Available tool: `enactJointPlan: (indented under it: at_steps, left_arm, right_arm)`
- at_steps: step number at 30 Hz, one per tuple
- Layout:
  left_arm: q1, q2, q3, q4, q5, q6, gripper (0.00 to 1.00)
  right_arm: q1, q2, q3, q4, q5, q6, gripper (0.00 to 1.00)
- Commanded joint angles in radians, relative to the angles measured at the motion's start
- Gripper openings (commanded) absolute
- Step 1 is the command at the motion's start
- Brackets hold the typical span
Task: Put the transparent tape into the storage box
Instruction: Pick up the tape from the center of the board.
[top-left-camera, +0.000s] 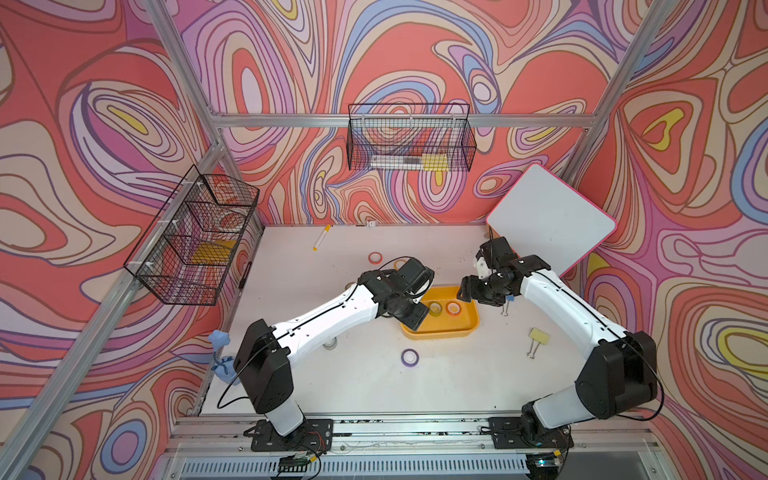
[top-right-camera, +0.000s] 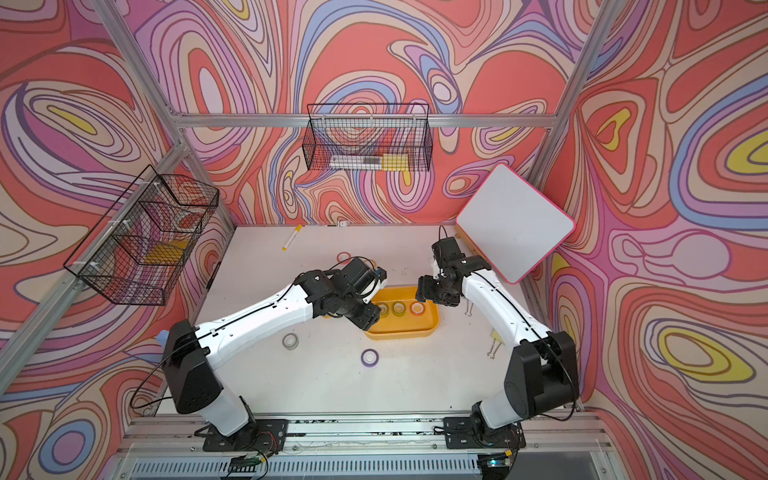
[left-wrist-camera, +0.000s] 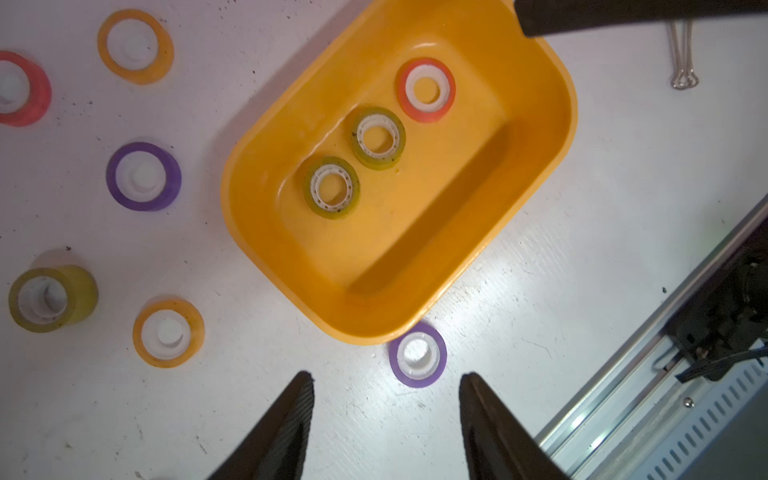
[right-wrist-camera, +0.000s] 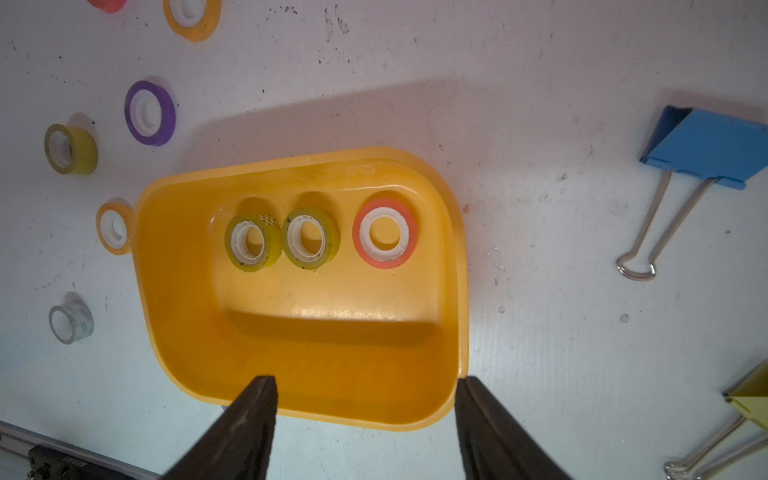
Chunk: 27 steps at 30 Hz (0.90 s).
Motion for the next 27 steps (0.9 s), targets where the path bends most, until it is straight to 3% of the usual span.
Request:
enactJointPlan:
  at_steps: [1,5,14,21,27]
  left_arm:
    - [0.01,0.043,0.033,-0.084,0.026,0.041,0.6]
    - [0.001,-0.018,-0.078,-0.069,0.083,0.03,0.65]
    - [-0.077,-0.157,-0.371,0.005,0.02,-0.05,0.72]
    - [-0.106,-0.234,-0.589,0.302,-0.014,-0.132,0.75]
    - [-0.109,-0.244,-0.708,0.526,-0.023,-0.103,0.76]
  right_arm:
    - [-0.01,-0.038,-0.008,0.008,-0.006,0.006,0.69]
    - [-0.012,-0.045,-0.024,0.003,0.001,-0.004,0.7]
    - [-0.018,-0.002,-0.015,0.013,-0.023,-0.007,0.71]
    - [-0.018,-0.002,-0.008,0.006,-0.033,-0.007,0.71]
    - [-0.018,-0.019,-0.015,-0.005,-0.027,-0.007,0.71]
